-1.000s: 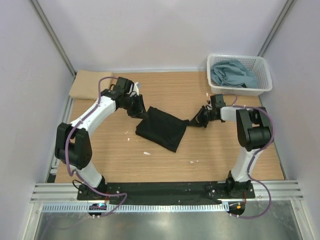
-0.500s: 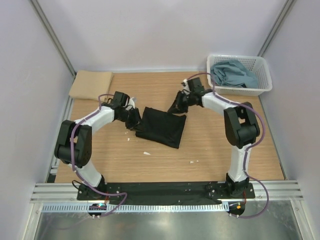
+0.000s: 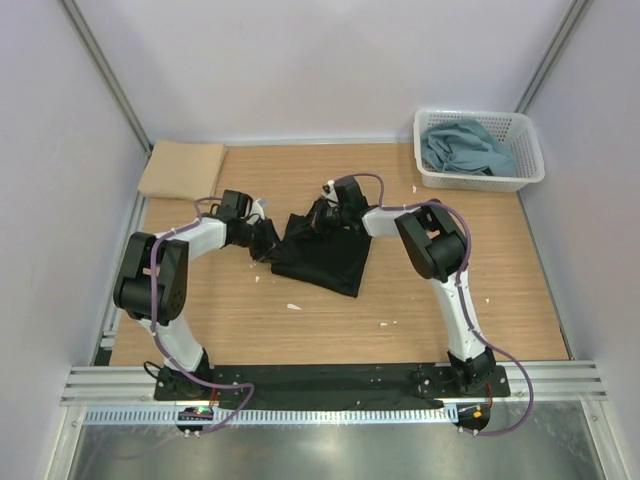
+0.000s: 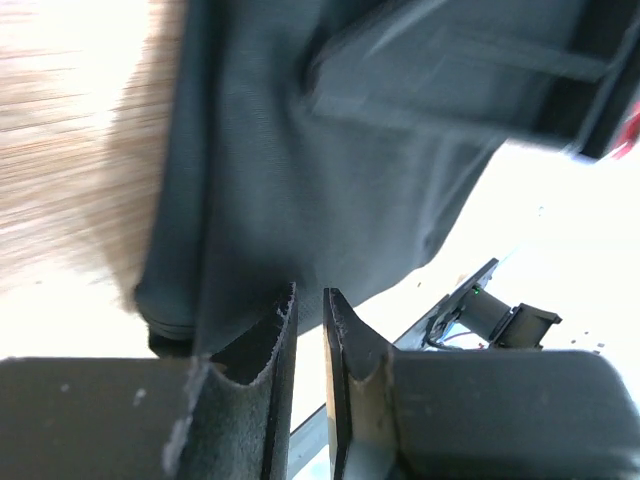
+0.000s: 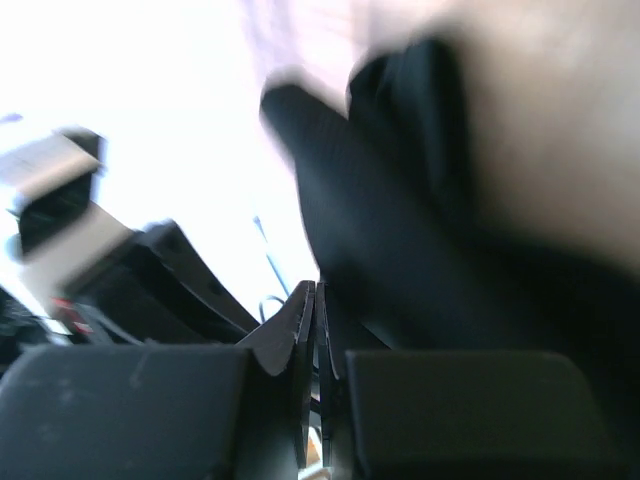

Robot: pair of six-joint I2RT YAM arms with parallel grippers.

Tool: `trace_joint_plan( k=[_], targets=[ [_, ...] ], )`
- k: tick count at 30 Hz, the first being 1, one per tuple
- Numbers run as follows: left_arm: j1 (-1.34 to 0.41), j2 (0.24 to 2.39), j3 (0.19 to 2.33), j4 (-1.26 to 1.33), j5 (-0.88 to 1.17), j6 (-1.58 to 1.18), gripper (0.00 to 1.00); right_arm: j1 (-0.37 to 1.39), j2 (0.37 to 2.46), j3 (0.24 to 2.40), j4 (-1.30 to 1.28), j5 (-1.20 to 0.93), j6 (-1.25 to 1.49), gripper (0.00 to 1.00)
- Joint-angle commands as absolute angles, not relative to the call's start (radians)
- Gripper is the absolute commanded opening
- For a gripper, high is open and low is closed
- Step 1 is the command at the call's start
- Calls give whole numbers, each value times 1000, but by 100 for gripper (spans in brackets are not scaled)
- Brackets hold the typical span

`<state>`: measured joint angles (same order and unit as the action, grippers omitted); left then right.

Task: Fold and stack the t-shirts
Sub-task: Fold the tshirt

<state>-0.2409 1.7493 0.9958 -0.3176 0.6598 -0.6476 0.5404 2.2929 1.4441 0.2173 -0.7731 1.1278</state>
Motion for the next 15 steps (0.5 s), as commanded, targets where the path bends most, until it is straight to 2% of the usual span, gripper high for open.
trace_joint_plan(
  k=[1,9,15],
  targets=[
    [-235,1772,986,-273,696,-647,17,535,2330,1503,385,-793,1244,9],
    [-219,1830,966,-267,695,-637,15,528,2456,1647,388,-761,1267,9],
    [-207,1838,940,-265,686,-629,14,506,2511,1736,240,-690,1227,9]
  ],
)
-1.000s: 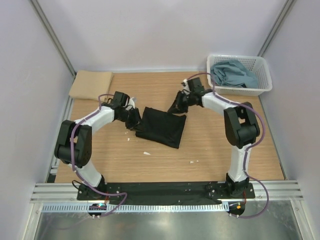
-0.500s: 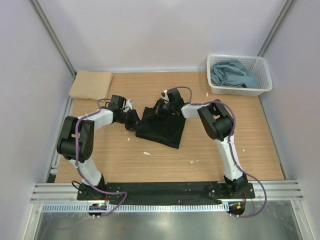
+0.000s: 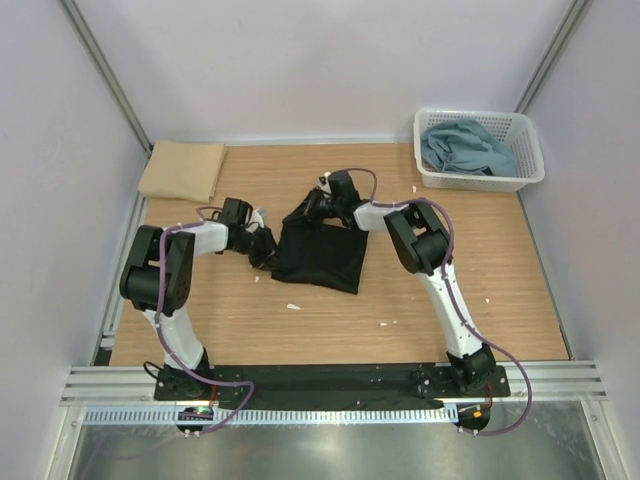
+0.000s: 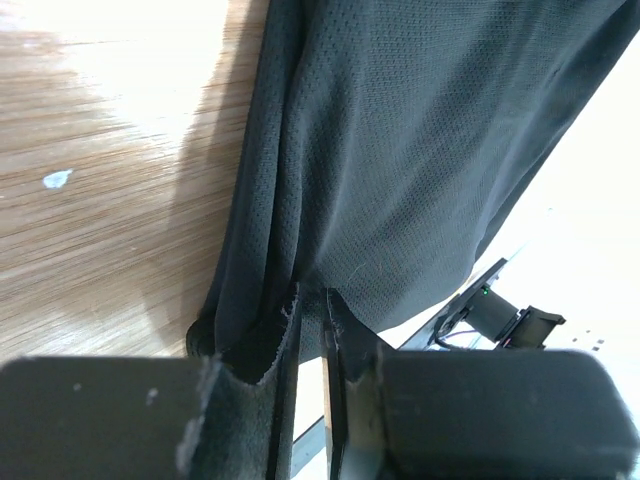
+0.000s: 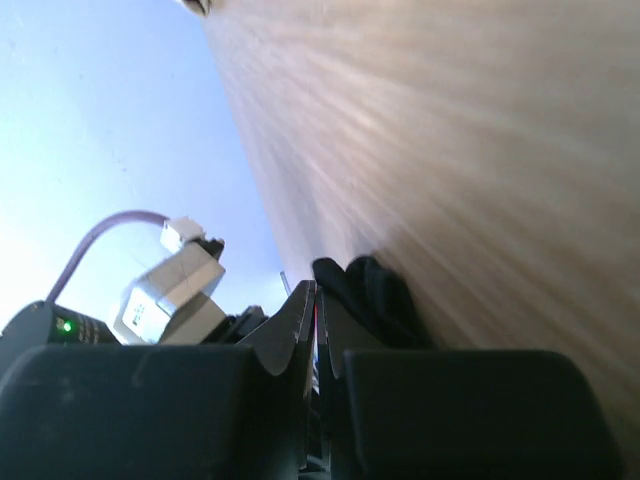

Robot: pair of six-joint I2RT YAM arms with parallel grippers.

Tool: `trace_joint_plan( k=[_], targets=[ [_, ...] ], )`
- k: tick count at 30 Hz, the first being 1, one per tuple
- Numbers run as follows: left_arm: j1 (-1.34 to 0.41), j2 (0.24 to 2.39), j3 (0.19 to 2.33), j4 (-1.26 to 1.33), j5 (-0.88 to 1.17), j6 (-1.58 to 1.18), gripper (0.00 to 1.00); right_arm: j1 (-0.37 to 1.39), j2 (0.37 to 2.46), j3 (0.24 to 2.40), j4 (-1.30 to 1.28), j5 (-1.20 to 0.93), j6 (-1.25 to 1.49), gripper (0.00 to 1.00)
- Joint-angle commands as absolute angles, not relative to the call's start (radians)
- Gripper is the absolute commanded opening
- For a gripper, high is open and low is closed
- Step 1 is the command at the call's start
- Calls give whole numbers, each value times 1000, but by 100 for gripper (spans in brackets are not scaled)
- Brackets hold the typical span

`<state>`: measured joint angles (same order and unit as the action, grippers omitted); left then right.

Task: Fold and stack the t-shirts
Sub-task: Fold the tshirt

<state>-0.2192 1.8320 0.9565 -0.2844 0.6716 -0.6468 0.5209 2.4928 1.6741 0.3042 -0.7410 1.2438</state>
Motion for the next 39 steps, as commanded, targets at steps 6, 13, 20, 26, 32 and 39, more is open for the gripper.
trace_joint_plan(
  k=[6,13,20,26,32,39],
  targets=[
    [-192,1790,962,-282,710,-646,16,489,2539,1836,52,-669,1137,9],
    [-173,1766,1083,-296,768,-678,20,430,2447,2043,-329,-604,904,11],
    [-172,1880,1124,-178,824,-765,19,425,2232,1841,-396,-670,796,13],
    [-156,1951,1105,-123,809,-773,17,506,2080,1498,-224,-808,816,11],
    [-126,2016,1097,-124,796,-750,15,554,2046,1218,-37,-867,845,10],
    [-126,2020,1095,-178,759,-700,13,543,2062,1150,-74,-828,761,8]
  ],
)
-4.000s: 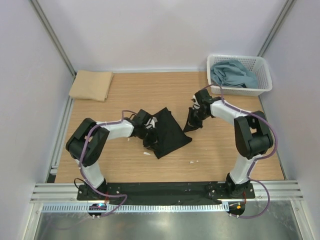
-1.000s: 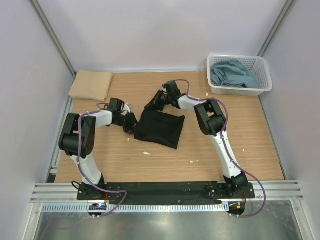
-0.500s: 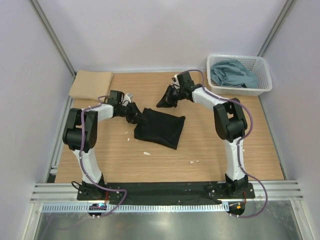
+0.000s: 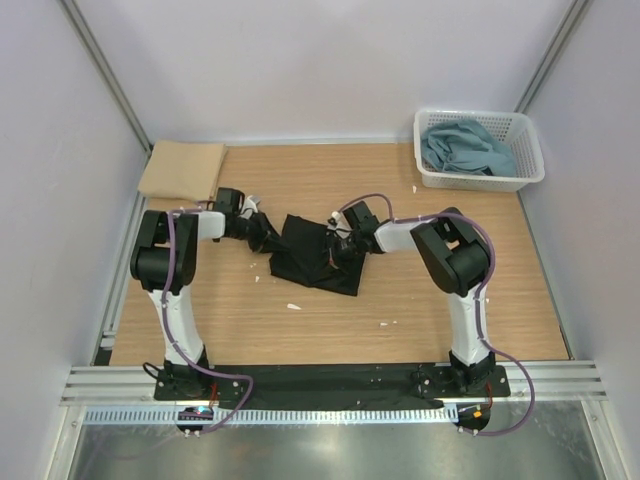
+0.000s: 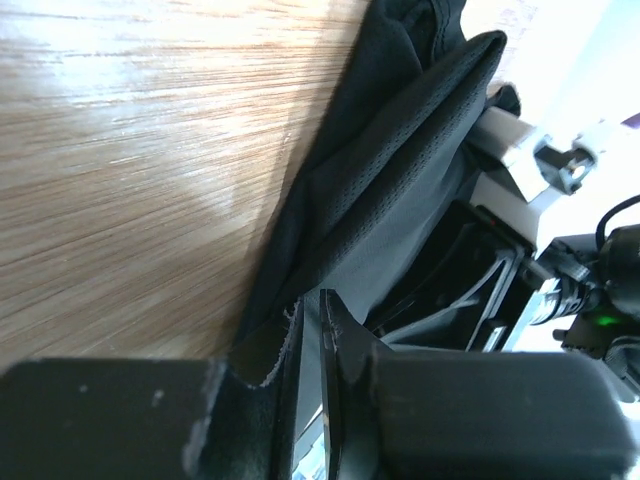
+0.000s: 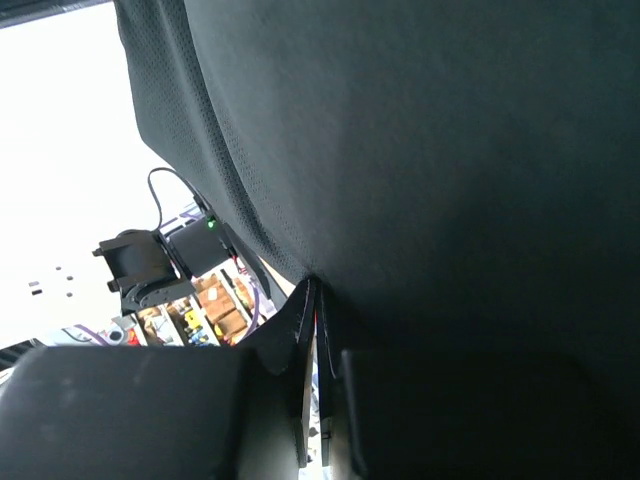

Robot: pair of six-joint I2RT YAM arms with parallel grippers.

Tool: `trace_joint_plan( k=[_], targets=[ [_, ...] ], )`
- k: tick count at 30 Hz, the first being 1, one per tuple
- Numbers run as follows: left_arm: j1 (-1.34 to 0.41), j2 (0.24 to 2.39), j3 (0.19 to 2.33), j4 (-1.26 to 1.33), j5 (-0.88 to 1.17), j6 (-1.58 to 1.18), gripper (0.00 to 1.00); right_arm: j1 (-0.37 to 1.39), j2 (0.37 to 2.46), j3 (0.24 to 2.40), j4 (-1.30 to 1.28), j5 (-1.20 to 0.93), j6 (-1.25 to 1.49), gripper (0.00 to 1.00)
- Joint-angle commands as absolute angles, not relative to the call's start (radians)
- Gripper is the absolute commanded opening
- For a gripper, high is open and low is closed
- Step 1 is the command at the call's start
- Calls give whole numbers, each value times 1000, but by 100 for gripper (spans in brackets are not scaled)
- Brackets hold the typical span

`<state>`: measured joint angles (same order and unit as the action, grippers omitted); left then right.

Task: Fold and stack the t-shirts
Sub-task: Fold the tshirt

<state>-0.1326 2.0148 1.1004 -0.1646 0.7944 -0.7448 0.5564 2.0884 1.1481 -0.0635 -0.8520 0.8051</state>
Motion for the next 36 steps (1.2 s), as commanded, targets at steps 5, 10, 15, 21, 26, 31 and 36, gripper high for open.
trace_joint_plan(
  k=[5,10,15,21,26,31,36],
  targets=[
    [-126,1930,1117,-250,749,-670,14,543,1982,1258,-261,-802,677,9],
    [-129,1763,1114,-307,756,-678,18,543,1931,1250,-267,-841,684,9],
    [-172,1712,1075,-288,787,-709,20,540,1919,1103,-135,-882,730,9],
    [-215,1795,910,-25,848,-853,14,520,1994,980,73,-933,759,9],
    [-203,1830,802,3,812,-815,11,485,2017,917,117,-966,741,9],
    [-183,1793,839,-196,761,-681,11,446,1906,888,6,-969,669,9],
    [-184,1668,876,-296,773,-643,24,423,1812,910,-106,-954,646,9]
  ],
)
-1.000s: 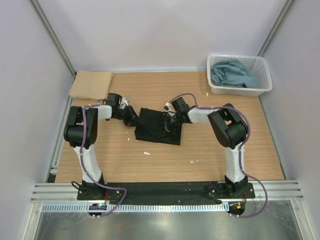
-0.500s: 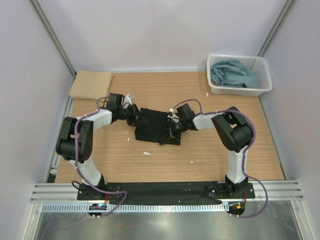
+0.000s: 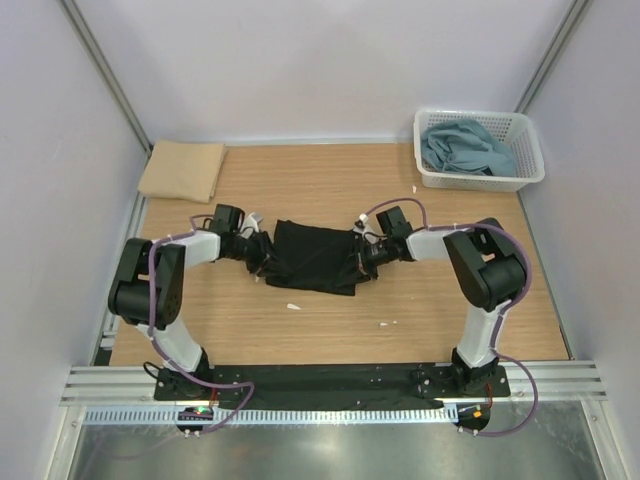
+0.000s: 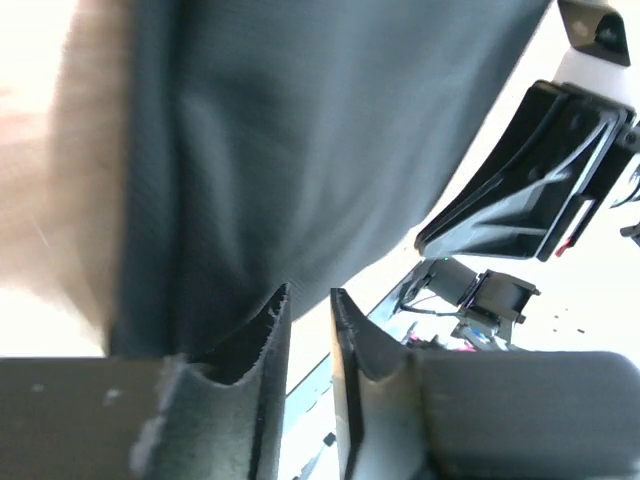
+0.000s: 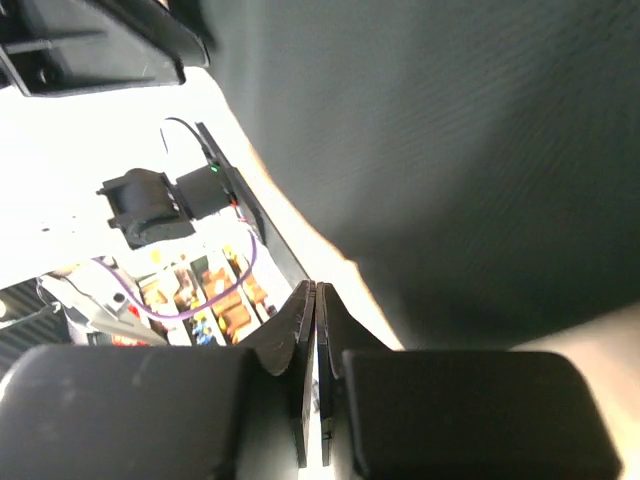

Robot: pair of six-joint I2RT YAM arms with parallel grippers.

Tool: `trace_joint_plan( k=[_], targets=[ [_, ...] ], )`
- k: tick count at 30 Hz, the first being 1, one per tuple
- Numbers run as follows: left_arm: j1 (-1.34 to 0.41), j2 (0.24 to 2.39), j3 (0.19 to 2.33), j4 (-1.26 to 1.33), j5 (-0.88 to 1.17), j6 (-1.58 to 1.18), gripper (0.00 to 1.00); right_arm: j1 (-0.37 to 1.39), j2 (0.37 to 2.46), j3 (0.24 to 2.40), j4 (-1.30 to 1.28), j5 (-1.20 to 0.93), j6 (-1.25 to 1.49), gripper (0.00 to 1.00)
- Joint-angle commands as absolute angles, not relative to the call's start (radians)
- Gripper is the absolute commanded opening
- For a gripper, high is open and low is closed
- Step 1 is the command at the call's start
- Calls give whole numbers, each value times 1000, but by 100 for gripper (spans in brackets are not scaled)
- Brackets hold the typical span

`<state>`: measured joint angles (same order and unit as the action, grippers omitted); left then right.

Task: Fold and stack the t-shirts
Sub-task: Fold the tshirt

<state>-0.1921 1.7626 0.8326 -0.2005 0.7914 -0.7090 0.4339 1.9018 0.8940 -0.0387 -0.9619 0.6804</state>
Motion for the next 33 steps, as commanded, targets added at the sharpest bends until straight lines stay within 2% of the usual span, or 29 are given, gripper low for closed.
trace_joint_plan(
  k=[1,8,14,17,23,29,32,33],
  targets=[
    [-184,1651,887,-311,782,-646,26,423,1809,917,-98,-953,653,9],
    [-187,1608,853,-304,819,-667,26,425,1867,896,-6,-953,716,9],
    [-166,1680,764,-291,729,-650,18,397,1901,828,34,-902,690,9],
    [-146,1730,736,-293,643,-640,17,367,1908,792,6,-855,666,9],
    [-199,1701,745,-340,634,-638,20,267,1853,773,-155,-750,565,9],
    [-250,1502,758,-390,623,-699,24,253,1714,937,-461,-542,437,11],
    [-249,1374,799,-484,574,-689,27,270,1637,983,-551,-447,426,18],
    [-249,1341,836,-545,524,-681,30,282,1591,1014,-590,-424,419,26]
  ],
)
